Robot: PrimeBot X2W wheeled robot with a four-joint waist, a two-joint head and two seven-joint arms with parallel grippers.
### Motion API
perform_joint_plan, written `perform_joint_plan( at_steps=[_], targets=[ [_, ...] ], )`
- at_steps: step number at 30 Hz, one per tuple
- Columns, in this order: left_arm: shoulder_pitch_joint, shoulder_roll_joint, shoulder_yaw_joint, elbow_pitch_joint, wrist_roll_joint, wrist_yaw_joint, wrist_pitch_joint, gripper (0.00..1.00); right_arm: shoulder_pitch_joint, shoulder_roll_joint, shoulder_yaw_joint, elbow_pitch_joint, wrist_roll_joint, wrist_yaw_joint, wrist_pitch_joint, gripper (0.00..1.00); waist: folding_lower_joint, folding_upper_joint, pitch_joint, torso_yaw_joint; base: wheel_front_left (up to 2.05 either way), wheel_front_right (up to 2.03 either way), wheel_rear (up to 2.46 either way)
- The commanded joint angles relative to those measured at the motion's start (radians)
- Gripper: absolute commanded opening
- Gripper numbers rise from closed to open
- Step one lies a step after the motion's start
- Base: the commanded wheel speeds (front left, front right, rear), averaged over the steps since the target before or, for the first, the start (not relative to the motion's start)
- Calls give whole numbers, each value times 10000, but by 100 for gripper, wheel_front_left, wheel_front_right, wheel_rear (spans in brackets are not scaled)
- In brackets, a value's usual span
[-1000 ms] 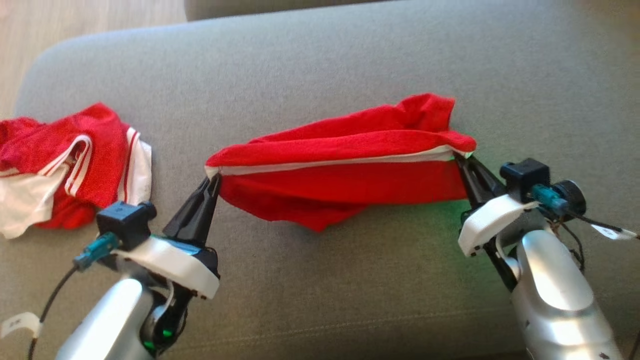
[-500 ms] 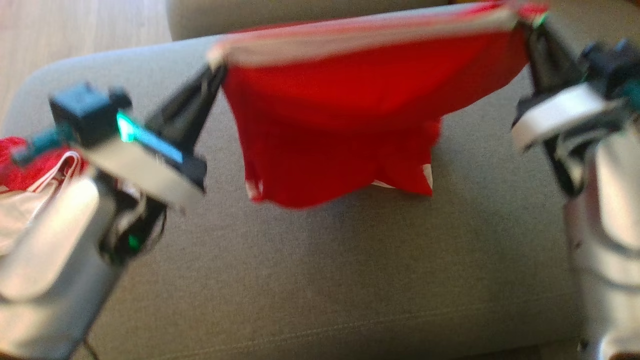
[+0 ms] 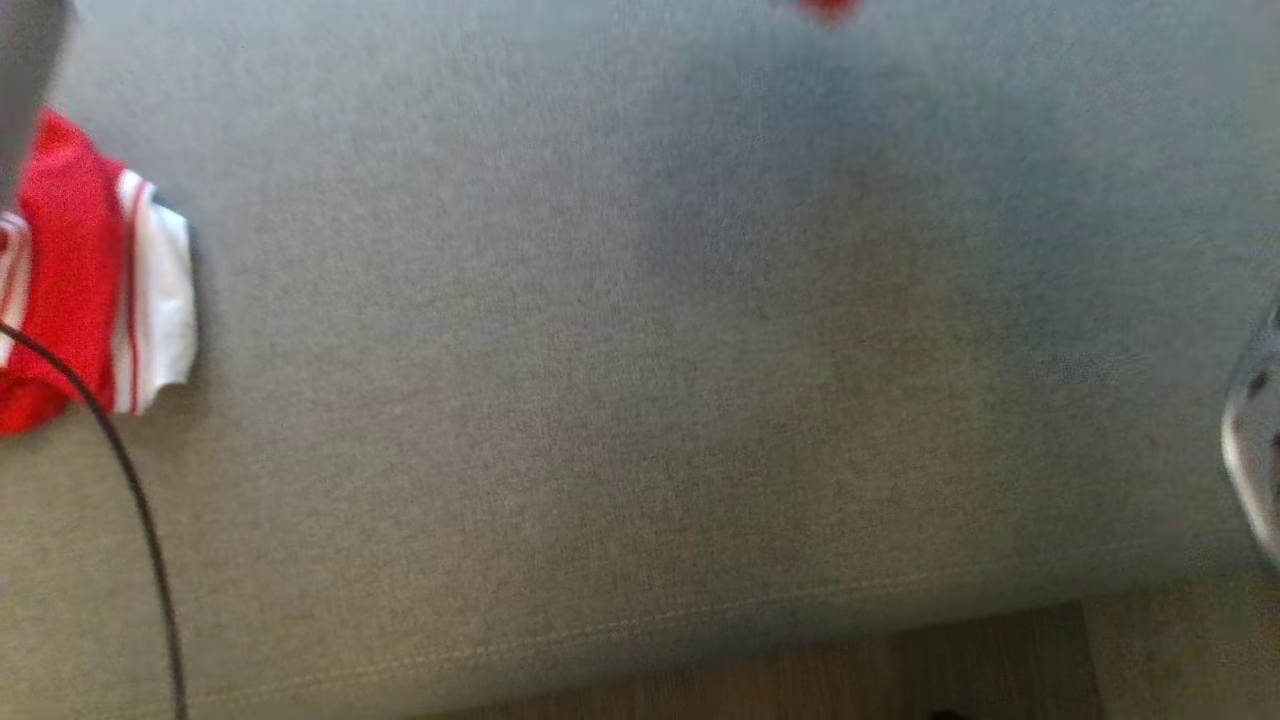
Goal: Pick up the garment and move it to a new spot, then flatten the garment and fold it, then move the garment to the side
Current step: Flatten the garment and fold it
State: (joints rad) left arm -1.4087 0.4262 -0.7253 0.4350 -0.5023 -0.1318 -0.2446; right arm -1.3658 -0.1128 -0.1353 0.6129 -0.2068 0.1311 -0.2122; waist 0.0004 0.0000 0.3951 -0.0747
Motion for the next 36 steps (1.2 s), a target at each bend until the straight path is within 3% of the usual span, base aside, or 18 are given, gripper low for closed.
perform_joint_plan(
  at_steps=[1,4,8,13,18,19,22,23,28,36],
  targets=[
    [-693,273,323,-69,354,13,-99,0,-546,255,-121,-260,-208,-4,-143,0,-4,0,787,-45,0,0,0],
    [-1136,133,508,-311,1159,13,-162,0,-1158,389,-610,-283,-623,-4,-374,0,-4,0,1155,2,0,0,0],
    [-89,249,226,-1126,1891,13,-168,0,-570,529,-855,-141,-936,-4,-446,0,-4,0,1322,77,0,0,0],
    [1860,395,-854,-1799,2097,12,-170,0,1649,595,-335,223,-684,-4,-196,0,-4,0,1223,142,0,0,0],
    [3899,577,-1892,-2415,2235,12,-170,0,4477,605,-27,-280,-261,-4,69,0,-4,0,772,165,0,0,0],
    [3899,577,-1892,-2415,2235,12,-170,0,4477,605,-27,-280,-261,-4,69,0,-4,0,772,165,0,0,0],
    [5354,986,-2429,-2918,2337,12,-171,0,6848,614,-138,-1523,440,-4,5,0,-4,0,305,-36,0,0,0],
    [5354,986,-2429,-2918,2337,12,-171,0,6848,614,-138,-1523,440,-4,5,0,-4,0,305,-36,0,0,0],
    [6751,1557,-2850,-3310,3022,12,-171,0,9677,622,-440,-2942,1831,-4,434,0,-4,0,-318,-258,0,0,0],
    [8787,1883,-2432,-3616,3428,348,-171,0,12586,624,-651,-5181,2605,-4,1215,0,-4,0,-1306,-542,0,0,0]
  ],
)
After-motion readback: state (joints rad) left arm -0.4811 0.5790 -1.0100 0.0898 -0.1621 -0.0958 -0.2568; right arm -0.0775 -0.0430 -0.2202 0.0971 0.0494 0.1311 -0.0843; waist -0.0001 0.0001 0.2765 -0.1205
